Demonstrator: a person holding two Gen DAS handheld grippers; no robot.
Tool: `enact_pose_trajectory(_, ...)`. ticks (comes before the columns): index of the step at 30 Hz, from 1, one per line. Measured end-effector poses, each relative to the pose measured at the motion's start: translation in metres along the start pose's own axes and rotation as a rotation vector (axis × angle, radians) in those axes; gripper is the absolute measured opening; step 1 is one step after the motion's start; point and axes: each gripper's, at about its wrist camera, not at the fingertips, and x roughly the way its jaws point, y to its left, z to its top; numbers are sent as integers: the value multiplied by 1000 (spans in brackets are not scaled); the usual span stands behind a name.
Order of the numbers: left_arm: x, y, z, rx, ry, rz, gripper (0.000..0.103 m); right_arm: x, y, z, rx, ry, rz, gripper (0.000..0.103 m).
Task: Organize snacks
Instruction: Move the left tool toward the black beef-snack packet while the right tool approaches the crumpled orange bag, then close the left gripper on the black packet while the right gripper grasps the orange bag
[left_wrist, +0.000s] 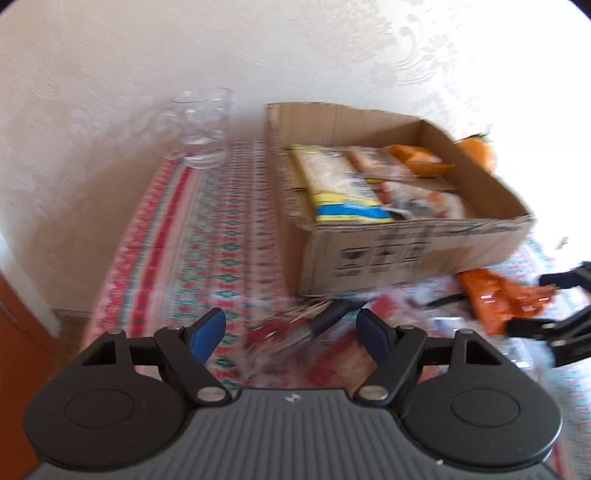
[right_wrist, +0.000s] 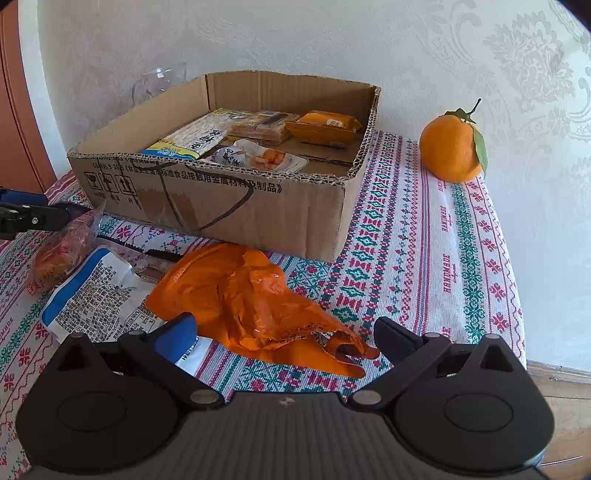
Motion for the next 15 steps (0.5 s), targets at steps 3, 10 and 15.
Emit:
enact_pose_trajectory(3, -5, -5, -1, 5, 18, -49, 77, 0, 0, 0, 2, 1, 2, 103)
enact_pose_trajectory(10, -10, -3, -1, -12, 37, -48, 78, 0, 0, 0, 9, -2, 4, 103)
enact_pose_trajectory(15, 2, 4, 10, -103, 10, -43, 78, 0, -1, -1, 19, -3, 4, 103)
